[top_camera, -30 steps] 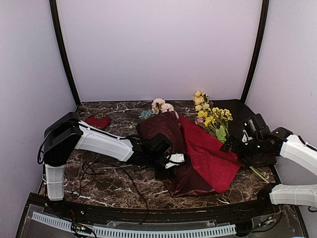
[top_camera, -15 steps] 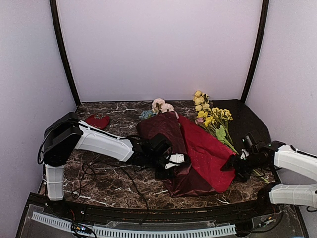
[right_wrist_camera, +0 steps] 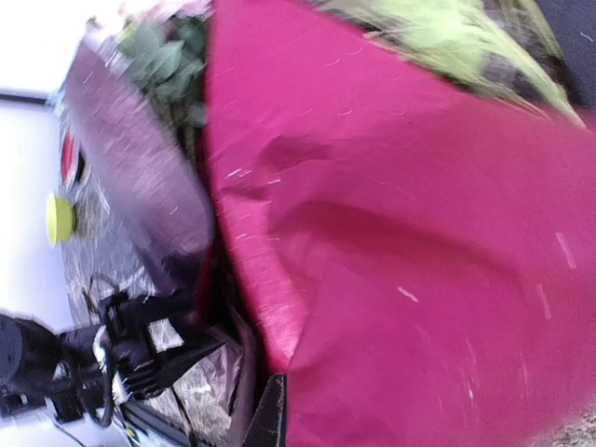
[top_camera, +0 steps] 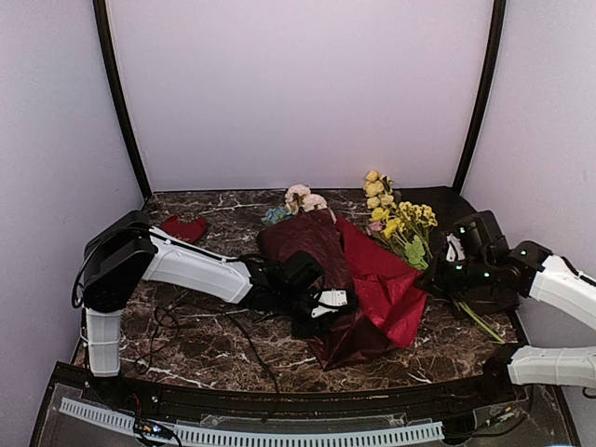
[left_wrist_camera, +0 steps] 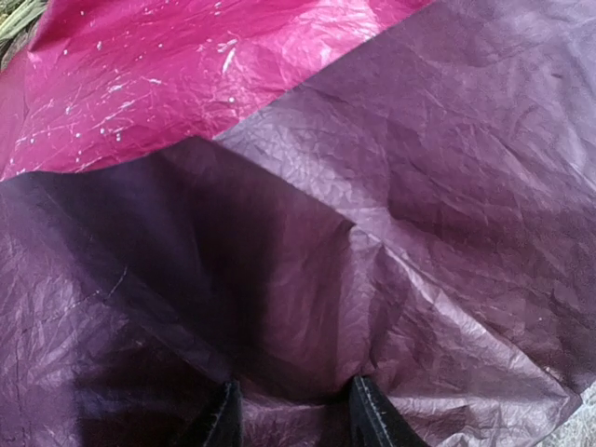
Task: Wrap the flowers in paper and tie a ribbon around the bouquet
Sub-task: Pick up the two-thirds-folded wrapping paper from the center of the board.
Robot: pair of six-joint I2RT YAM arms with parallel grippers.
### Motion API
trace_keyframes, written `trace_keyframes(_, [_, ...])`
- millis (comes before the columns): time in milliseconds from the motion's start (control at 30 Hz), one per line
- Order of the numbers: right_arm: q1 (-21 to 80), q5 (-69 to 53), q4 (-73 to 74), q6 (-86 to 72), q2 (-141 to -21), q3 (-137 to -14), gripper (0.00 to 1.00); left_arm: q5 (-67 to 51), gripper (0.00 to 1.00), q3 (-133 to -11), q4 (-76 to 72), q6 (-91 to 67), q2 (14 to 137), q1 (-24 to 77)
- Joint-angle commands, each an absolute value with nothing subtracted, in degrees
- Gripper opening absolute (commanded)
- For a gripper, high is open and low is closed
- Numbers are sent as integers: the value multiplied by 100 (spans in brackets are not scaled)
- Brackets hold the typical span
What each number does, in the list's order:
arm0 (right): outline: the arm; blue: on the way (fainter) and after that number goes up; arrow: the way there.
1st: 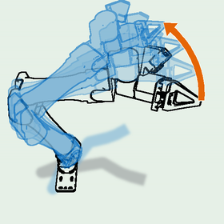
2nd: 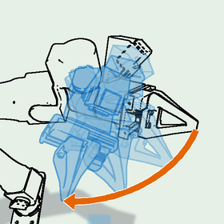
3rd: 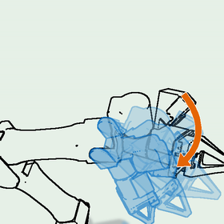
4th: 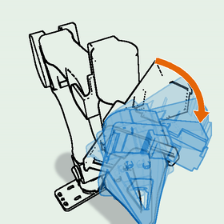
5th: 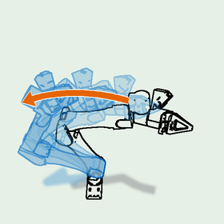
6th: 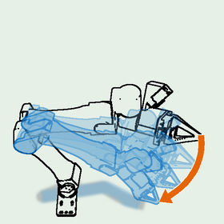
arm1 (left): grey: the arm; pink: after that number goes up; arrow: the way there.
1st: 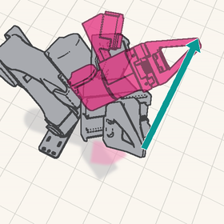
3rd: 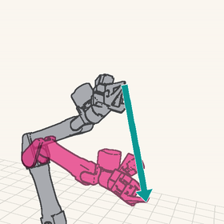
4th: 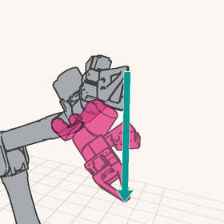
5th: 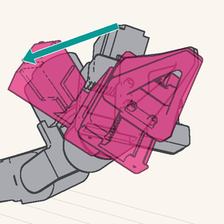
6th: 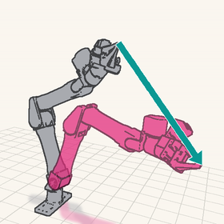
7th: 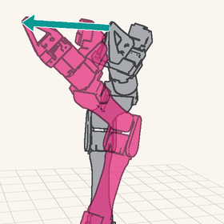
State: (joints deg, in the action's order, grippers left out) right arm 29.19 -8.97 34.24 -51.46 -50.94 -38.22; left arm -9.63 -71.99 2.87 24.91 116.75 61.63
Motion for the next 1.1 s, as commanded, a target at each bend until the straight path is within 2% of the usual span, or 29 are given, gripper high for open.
trace_keyframes(0, [3783, -262, 3358, -4770, -5538, -4398, 0, -1158, 40, -7231, 811, 2584, 11976, 6201])
trace_keyframes(100, [4311, -87, 3227, -4442, -5959, -4854, 0, -1139, 40, -7224, 801, 2575, 11996, 6194])
trace_keyframes(267, [4632, -392, 2748, -3799, -6653, -5316, 0, -1250, 40, -7246, 814, 2481, 11997, 6196])
trace_keyframes(567, [4643, -1081, 1197, -3487, -7604, -5884, 0, -1455, 42, -7052, 385, 2233, 11961, 6179])
trace_keyframes(867, [4598, -1352, 1098, -3127, -8916, -6390, 1, -1555, 43, -6693, -61, 1993, 11830, 6163])
trace_keyframes(1067, [4586, -1532, 763, -3001, -9088, -6233, 1, -1573, 46, -6192, -946, 1736, 11507, 6099])
